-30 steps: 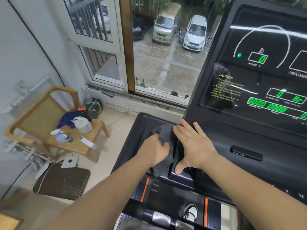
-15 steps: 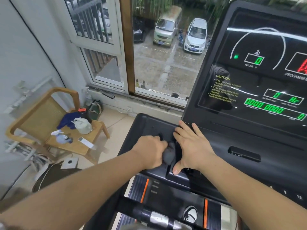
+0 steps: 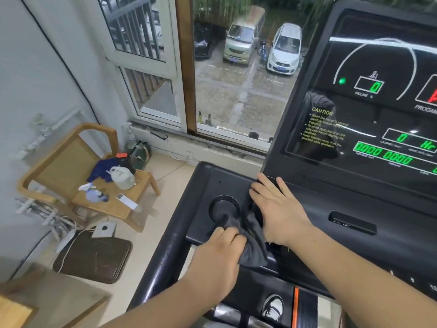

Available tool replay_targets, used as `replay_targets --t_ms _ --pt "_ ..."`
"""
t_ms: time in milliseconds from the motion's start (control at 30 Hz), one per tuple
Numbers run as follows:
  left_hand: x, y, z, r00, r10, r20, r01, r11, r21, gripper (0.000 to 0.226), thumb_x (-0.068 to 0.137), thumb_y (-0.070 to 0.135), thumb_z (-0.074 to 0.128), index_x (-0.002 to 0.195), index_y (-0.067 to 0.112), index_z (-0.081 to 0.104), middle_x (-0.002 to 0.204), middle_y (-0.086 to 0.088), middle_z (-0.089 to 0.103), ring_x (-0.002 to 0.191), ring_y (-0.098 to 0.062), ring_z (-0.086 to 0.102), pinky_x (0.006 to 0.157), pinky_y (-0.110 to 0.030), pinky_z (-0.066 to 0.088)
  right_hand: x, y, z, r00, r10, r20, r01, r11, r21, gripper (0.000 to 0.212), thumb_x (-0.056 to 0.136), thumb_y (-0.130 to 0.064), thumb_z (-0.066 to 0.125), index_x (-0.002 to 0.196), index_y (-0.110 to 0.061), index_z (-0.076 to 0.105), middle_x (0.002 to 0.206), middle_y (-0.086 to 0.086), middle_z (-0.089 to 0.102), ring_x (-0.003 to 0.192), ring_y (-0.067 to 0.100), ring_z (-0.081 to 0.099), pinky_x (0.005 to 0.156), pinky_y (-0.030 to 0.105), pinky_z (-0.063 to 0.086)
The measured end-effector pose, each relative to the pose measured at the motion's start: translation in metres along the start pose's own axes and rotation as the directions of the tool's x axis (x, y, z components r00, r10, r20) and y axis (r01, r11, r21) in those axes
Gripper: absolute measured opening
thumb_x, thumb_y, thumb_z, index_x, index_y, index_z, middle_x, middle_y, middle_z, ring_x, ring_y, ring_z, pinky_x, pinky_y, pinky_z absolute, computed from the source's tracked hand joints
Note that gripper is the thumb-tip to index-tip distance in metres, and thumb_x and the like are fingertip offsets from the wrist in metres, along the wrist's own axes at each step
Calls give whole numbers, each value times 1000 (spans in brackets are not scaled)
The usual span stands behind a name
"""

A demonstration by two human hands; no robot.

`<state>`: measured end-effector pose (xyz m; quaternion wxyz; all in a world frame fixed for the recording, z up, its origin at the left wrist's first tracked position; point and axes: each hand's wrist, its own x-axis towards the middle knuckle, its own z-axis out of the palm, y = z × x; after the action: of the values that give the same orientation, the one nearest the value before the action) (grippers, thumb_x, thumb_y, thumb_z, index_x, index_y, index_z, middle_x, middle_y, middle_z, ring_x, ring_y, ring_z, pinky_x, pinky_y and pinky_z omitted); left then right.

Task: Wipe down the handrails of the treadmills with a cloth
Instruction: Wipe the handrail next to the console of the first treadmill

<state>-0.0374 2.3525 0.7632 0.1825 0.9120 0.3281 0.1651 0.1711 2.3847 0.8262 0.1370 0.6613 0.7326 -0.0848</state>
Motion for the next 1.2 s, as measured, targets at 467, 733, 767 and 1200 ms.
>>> replay_targets --t_ms 467,733,767,1200 --pt "48 -32 12 998 -45 -53 46 999 12 41 81 17 43 113 17 69 99 -1 60 81 -23 55 49 -34 50 9 5 6 999 7 46 -10 998 63 162 50 -90 70 158 -17 -27 168 -8 -24 147 9 -38 124 45 -19" --pt "80 -65 -24 956 99 275 -220 862 456 33 79 17 70 111 24 70 91 5 66 86 -20 60 49 -29 41 7 -2 -5 994 30 101 -30 1000 3 148 53 -89 70 165 -18 3 171 -3 -17 148 12 -36 124 47 -18" --pt "79 -62 -26 944 63 324 -228 836 500 34 82 15 70 116 21 67 96 2 67 92 -22 61 51 -31 40 8 -4 -6 993 29 112 -29 1000 -2 144 54 -89 71 164 -19 12 171 -2 -14 149 13 -35 124 48 -18" --pt "88 -45 -64 706 -599 378 708 614 -349 11 78 22 63 75 13 67 74 -2 70 75 -19 67 61 -31 47 6 -9 -13 990 47 133 -33 993 -111 146 52 -92 67 163 -11 18 171 2 4 154 19 -25 123 53 -18"
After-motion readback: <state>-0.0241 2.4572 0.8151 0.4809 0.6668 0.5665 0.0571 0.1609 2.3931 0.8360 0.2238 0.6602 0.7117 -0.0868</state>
